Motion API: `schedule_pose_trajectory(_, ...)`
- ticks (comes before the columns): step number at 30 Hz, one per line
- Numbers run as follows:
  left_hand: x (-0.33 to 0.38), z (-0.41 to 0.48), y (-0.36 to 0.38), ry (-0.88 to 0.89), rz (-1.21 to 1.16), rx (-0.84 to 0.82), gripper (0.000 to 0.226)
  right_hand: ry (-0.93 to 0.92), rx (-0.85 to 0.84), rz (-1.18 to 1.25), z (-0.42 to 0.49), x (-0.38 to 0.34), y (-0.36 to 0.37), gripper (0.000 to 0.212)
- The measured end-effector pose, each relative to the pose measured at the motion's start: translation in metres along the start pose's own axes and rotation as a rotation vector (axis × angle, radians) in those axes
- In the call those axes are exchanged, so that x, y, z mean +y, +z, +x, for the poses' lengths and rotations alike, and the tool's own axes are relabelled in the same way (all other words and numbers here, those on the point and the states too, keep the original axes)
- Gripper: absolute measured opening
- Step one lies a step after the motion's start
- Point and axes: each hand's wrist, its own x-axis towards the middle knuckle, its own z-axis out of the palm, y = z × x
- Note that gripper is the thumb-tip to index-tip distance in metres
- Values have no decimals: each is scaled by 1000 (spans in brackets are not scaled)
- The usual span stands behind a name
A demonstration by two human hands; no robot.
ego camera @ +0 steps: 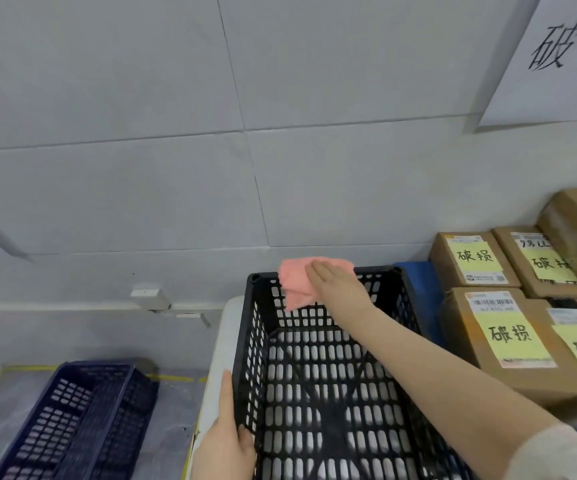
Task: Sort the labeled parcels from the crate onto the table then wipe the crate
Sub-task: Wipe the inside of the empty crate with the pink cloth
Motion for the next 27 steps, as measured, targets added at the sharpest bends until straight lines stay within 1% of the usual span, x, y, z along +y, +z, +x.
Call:
schedule_pose_trajectory(1,0,-5,2,46,74,65,74,82,-20,-32,-10,17,-4,80)
schedule_pose_trajectory(2,2,-13,7,45,198,68,84,163,-36,-70,-21,35,-7,75)
schedule_pose_trajectory(4,-2,-31,11,39,229,94,91,270,-66,-139,-39,65,-14,63)
schedule_pose_trajectory(5,-1,-33,13,18,235,108,92,313,-81,-130,-46,74,-17,55)
schedule_pose_trajectory(7,6,-31,8,-10,248,136,93,407,-100,-22,-56,84,-23,41)
schedule_pose_trajectory(8,9,-29,8,0,270,130,92,448,-130,18,-58,85,-26,38)
schedule_pose_trajectory(10,12,-33,9,11,254,140,90,492,-177,54,-62,84,-30,38)
schedule_pose_trajectory(12,14,-37,8,20,251,126,88,503,-199,79,-75,75,-30,40)
schedule_pose_trajectory(14,14,-38,8,34,254,124,87,495,-220,107,-96,62,-24,49)
schedule_pose_trajectory(17,16,-42,9,43,250,135,85,450,-161,144,-121,57,-18,62)
schedule_pose_trajectory(19,15,-41,8,51,255,127,83,437,-128,193,-116,63,-20,64)
schedule_pose_trajectory(23,17,-36,9,74,211,132,83,411,-195,228,-88,71,-22,68)
schedule_pose_trajectory(25,21,-27,5,87,202,140,82,368,-229,232,-79,76,-19,70)
schedule_pose_trajectory(27,25,-18,0,92,232,142,82,311,-261,219,-71,85,-17,67)
